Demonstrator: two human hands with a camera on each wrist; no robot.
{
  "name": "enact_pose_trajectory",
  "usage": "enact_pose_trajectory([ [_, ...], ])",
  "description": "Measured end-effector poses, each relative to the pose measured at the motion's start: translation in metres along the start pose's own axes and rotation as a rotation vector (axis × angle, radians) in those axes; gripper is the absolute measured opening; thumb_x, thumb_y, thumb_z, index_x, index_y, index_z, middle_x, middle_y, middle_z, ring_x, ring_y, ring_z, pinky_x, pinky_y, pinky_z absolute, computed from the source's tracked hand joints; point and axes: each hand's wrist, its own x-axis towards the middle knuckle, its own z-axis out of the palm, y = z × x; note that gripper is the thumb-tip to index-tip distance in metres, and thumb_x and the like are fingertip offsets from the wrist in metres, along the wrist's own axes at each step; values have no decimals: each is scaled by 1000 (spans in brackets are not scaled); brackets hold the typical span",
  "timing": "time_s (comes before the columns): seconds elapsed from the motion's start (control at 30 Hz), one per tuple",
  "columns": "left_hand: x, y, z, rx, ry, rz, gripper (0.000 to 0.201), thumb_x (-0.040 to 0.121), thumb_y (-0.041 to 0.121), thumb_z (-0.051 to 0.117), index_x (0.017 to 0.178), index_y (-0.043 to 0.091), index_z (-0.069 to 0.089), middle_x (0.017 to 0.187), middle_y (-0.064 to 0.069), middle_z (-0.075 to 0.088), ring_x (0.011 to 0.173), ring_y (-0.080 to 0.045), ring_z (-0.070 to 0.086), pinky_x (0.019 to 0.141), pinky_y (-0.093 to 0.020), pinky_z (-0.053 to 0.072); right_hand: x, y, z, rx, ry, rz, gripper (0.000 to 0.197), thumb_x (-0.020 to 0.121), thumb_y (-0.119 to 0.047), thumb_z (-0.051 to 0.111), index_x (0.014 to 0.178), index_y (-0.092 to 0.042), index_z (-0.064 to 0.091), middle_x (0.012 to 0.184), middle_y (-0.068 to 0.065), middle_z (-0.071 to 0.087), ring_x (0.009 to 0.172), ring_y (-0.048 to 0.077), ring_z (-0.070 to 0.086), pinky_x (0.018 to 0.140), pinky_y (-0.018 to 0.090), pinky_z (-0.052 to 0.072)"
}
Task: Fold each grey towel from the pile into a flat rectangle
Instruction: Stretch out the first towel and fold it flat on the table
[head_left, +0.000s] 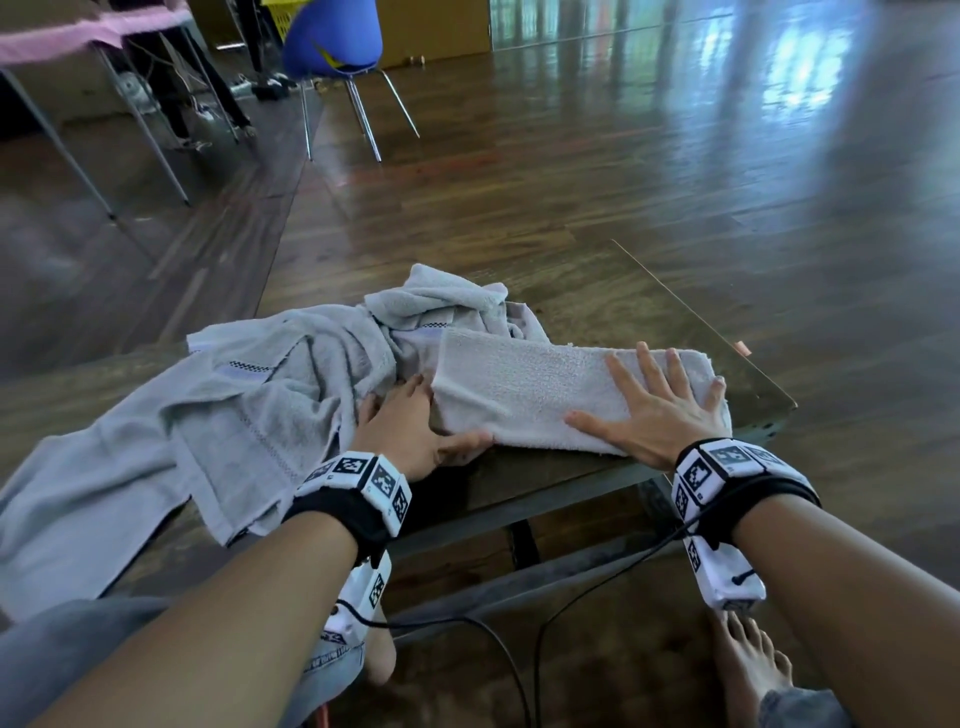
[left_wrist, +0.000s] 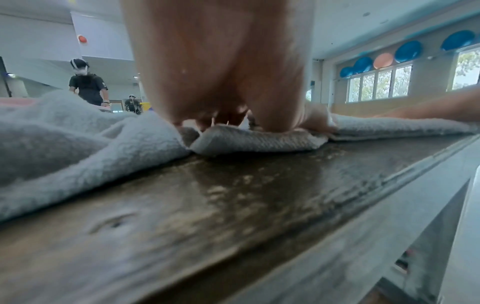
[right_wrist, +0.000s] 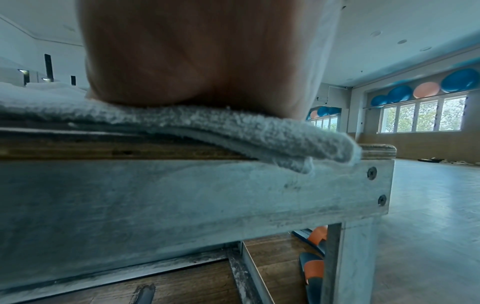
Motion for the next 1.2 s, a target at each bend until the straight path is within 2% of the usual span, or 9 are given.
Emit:
enact_pose_trajectory([
  [0.1, -1, 15, -4, -201, 255, -49, 71, 73, 90, 36, 71, 22, 55, 75, 3, 61, 76, -23, 61, 82, -42, 48, 1, -1, 1, -1, 1, 1, 123, 48, -109, 8, 153, -48, -13, 163, -11, -25, 150, 21, -27, 114, 67, -16],
  [0.17, 0, 23, -7, -153, 295, -122, 64, 82, 78, 43, 55, 19, 45, 66, 1, 57, 71, -24, 59, 86, -46, 47, 1, -1, 1, -5, 2, 1, 123, 48, -109, 8, 153, -48, -13, 164, -11, -25, 150, 21, -27, 114, 67, -15],
  [0.27, 3, 30, -8, -32, 219, -240, 56, 86, 67, 52, 60, 18, 45, 75, -2, 60, 83, -27, 58, 96, -45, 39, 1, 0, 1, -4, 0, 1, 123, 48, -108, 8, 153, -49, -13, 164, -11, -25, 150, 21, -27, 114, 68, -16],
  [0.47, 4, 25, -16, -364, 88, -262, 58, 85, 66, 56, 67, 12, 44, 63, 1, 45, 62, -18, 48, 62, -33, 36, 1, -1, 2, 4, 9, 1, 121, 48, -108, 5, 153, -49, -13, 164, -11, -24, 150, 21, -27, 113, 68, -17],
  [0.67, 11, 49, -35, -427, 22, -316, 71, 70, 56, 79, 109, -1, 61, 96, -7, 64, 89, -21, 62, 74, -32, 49, -1, 0, 1, 12, -4, -38, 110, 62, -101, 11, 154, -46, -12, 164, -9, -24, 150, 22, -27, 113, 67, -17],
  [0.73, 11, 68, -47, -283, 104, -253, 47, 69, 46, 81, 85, 8, 58, 78, 1, 58, 71, -14, 56, 56, -27, 39, -3, 1, -1, 39, 16, -68, 99, 75, -93, 18, 156, -42, -7, 166, -7, -19, 151, 23, -23, 113, 68, -15],
  [0.83, 8, 102, -62, 69, 271, -118, 29, 79, 29, 68, 62, 20, 47, 67, 4, 53, 71, -21, 60, 57, -27, 36, -8, 7, -8, 110, 84, -98, 82, 91, -75, 28, 158, -35, 6, 168, -3, -6, 154, 22, -13, 115, 66, -13],
  [1.0, 3, 136, -65, 240, 408, -35, 24, 82, 22, 63, 63, 19, 50, 84, -1, 65, 93, -28, 60, 78, -37, 42, -19, 27, -10, 58, 93, -173, 80, 92, -75, 30, 159, -36, 7, 168, 0, -5, 154, 18, -10, 117, 58, -15],
  [1.2, -5, 170, -43, -79, 376, 343, 12, 86, 26, 67, 79, 17, 68, 74, 4, 66, 67, -16, 60, 62, -20, 38, -31, 35, -17, 210, 90, -202, 62, 99, -58, 39, 154, -30, 30, 166, 7, 18, 153, 25, 14, 122, 53, 10],
])
